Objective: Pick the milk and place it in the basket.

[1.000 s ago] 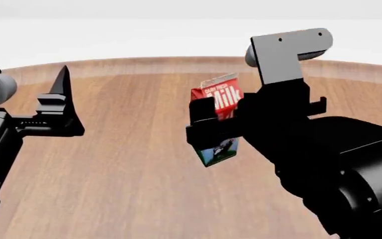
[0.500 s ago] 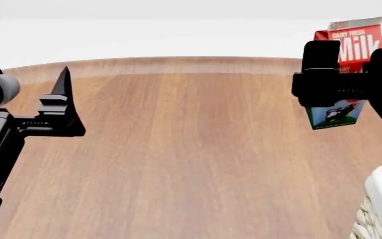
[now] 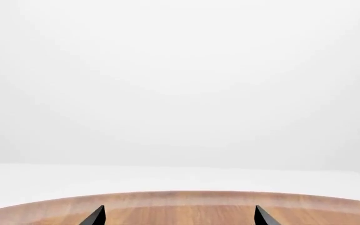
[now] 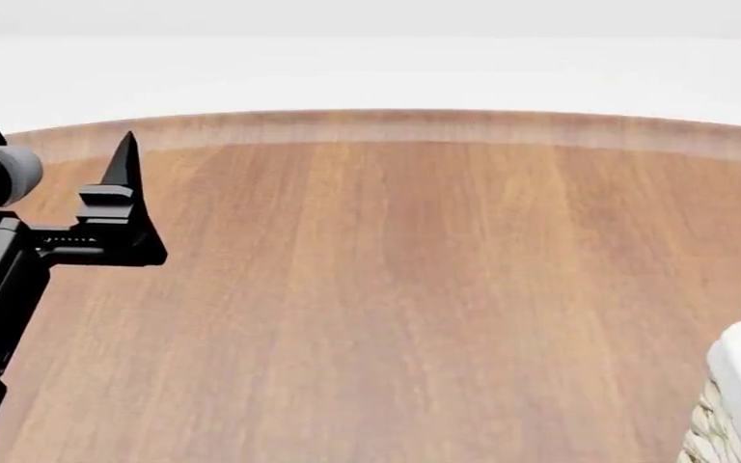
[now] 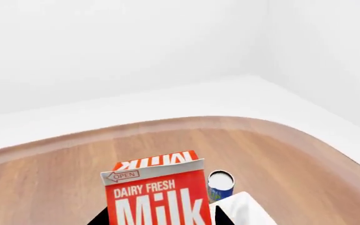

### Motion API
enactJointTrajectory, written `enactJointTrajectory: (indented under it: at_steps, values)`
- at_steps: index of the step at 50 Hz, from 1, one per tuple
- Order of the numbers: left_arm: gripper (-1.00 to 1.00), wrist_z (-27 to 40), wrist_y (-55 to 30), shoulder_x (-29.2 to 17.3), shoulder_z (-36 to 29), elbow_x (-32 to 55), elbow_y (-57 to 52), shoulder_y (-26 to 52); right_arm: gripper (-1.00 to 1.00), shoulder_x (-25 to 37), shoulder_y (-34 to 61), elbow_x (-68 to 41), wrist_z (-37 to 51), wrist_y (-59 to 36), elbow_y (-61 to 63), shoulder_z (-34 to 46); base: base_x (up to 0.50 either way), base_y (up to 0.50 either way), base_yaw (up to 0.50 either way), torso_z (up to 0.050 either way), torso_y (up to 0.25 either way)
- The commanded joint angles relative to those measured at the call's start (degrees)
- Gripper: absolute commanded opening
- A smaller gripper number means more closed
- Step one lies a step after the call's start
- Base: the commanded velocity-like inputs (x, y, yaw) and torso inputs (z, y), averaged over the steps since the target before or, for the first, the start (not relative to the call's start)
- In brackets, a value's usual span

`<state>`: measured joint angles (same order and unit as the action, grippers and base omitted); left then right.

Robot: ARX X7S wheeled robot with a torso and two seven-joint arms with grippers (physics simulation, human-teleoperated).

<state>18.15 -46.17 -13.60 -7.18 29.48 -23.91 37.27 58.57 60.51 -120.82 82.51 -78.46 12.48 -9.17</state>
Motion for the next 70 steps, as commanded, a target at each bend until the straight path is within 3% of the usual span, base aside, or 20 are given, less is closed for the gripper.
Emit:
enactJointTrajectory:
  at_steps: [1, 14, 28, 50, 70]
  values:
    - [1.0, 0.14, 0.42, -0.19, -0.32, 0.03, 0.42, 0.04, -1.0, 6.67, -10.8, -3.22, 3.05, 1.01, 2.34, -12.9, 0.0, 0.0, 0.0, 0.0, 0.0]
    - [1.0, -0.02, 1.54, -0.54, -0.75, -0.25, 1.59, -0.32, -1.0, 7.16, -21.53, -2.76, 4.24, -2.07, 1.6, -27.31, 0.0, 0.0, 0.0, 0.0, 0.002]
    - [1.0, -0.06, 2.27, -0.72, -1.28, -0.29, 2.1, -0.65, -1.0, 4.95, -25.79, 3.19, 2.25, -4.53, 1.93, -33.38, 0.0, 0.0, 0.0, 0.001, 0.001]
    - [1.0, 0.21, 2.79, -1.15, -1.89, -0.01, 2.22, -0.63, -1.0, -4.92, -28.52, 25.42, -14.7, -6.13, 3.12, -34.63, 0.0, 0.0, 0.0, 0.0, 0.001]
    - [1.0, 0.06, 4.26, -1.56, -2.59, -0.22, 3.42, -1.36, -1.0, -8.84, -35.28, 45.04, -34.74, 4.6, 5.79, -29.76, 0.0, 0.0, 0.0, 0.001, 0.001]
